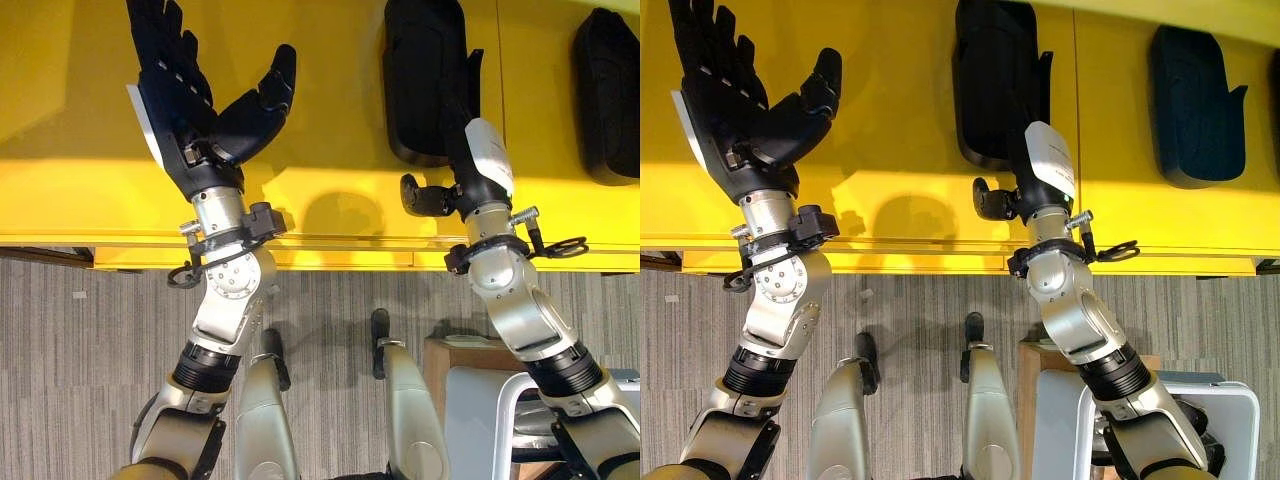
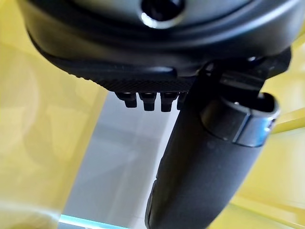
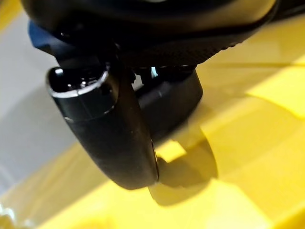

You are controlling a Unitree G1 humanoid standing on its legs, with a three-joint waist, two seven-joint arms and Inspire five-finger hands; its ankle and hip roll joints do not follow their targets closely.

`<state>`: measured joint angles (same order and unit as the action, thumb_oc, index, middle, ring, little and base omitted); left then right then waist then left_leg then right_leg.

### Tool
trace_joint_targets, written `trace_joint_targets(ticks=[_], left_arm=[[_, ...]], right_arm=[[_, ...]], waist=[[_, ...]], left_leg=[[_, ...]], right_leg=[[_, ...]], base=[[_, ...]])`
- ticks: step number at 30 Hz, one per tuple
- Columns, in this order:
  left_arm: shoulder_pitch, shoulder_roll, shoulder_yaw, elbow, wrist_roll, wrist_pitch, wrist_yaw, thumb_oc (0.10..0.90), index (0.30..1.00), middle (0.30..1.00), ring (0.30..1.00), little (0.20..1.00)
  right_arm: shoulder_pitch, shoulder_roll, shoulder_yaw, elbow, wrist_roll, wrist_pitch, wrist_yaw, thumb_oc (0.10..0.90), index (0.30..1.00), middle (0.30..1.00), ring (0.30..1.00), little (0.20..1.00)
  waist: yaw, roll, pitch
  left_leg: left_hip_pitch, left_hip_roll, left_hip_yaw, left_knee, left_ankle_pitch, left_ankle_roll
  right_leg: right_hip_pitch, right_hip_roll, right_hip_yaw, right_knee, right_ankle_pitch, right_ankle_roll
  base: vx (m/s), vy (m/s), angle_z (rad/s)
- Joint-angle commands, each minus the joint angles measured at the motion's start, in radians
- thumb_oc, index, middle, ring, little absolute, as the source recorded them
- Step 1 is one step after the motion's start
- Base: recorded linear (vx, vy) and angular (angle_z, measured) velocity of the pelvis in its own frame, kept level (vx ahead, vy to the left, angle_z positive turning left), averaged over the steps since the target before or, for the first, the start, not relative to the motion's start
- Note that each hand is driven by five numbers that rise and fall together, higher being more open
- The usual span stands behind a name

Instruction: Move parts from the plastic box to the shelf.

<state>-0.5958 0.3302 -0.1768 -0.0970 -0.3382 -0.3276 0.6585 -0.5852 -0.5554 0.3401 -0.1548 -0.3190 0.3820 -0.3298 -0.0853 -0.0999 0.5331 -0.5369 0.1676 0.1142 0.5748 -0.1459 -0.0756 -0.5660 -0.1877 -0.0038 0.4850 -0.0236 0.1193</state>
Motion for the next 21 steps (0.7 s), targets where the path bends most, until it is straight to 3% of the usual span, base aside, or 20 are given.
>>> trace_joint_targets(ticks=[1, 5, 8, 12, 21], left_arm=[[-0.083, -0.005, 0.019, -0.207, 0.054, -0.102, -0.01, 0.9, 1.0, 1.0, 1.0, 1.0], [-0.07, -0.019, 0.035, -0.221, 0.054, -0.103, -0.012, 0.9, 1.0, 1.0, 1.0, 1.0], [-0.057, -0.018, 0.043, -0.232, 0.041, -0.107, -0.024, 0.9, 1.0, 1.0, 1.0, 1.0], [-0.052, -0.013, 0.046, -0.234, 0.027, -0.115, -0.023, 0.9, 1.0, 1.0, 1.0, 1.0], [-0.039, -0.013, 0.054, -0.246, 0.006, -0.112, -0.041, 0.9, 1.0, 1.0, 1.0, 1.0]], right_arm=[[-0.072, -0.049, -0.127, -0.165, -0.103, -0.114, -0.136, 0.9, 1.0, 1.0, 1.0, 1.0], [-0.073, -0.038, -0.147, -0.216, -0.145, -0.091, -0.071, 0.9, 1.0, 1.0, 1.0, 1.0], [-0.07, -0.039, -0.14, -0.225, -0.195, -0.077, -0.09, 0.9, 1.0, 1.0, 1.0, 1.0], [-0.072, -0.049, -0.145, -0.223, -0.211, -0.095, -0.125, 0.9, 1.0, 1.0, 1.0, 1.0], [-0.085, -0.047, -0.141, -0.242, -0.195, -0.121, -0.097, 0.9, 1.0, 1.0, 1.0, 1.0]], waist=[[-0.022, 0.049, -0.013], [-0.027, 0.057, -0.013], [-0.024, 0.064, -0.013], [-0.025, 0.068, -0.013], [-0.021, 0.073, -0.013]], left_leg=[[0.087, -0.039, 0.083, -0.104, 0.0, 0.063], [0.083, -0.038, 0.087, -0.1, -0.001, 0.063], [0.085, -0.039, 0.089, -0.109, 0.006, 0.06], [0.085, -0.038, 0.09, -0.109, 0.005, 0.06], [0.08, -0.041, 0.088, -0.095, -0.001, 0.062]], right_leg=[[0.071, 0.053, -0.029, 0.076, -0.142, -0.064], [0.062, 0.053, -0.022, 0.088, -0.15, -0.069], [0.062, 0.05, -0.021, 0.086, -0.151, -0.07], [0.06, 0.045, -0.022, 0.088, -0.152, -0.07], [0.057, 0.044, -0.019, 0.095, -0.155, -0.071]], base=[[0.0, 0.033, -0.02], [0.0, 0.052, -0.06], [0.0, 0.024, -0.05], [0.0, 0.006, -0.01], [0.0, 0.004, -0.01]])
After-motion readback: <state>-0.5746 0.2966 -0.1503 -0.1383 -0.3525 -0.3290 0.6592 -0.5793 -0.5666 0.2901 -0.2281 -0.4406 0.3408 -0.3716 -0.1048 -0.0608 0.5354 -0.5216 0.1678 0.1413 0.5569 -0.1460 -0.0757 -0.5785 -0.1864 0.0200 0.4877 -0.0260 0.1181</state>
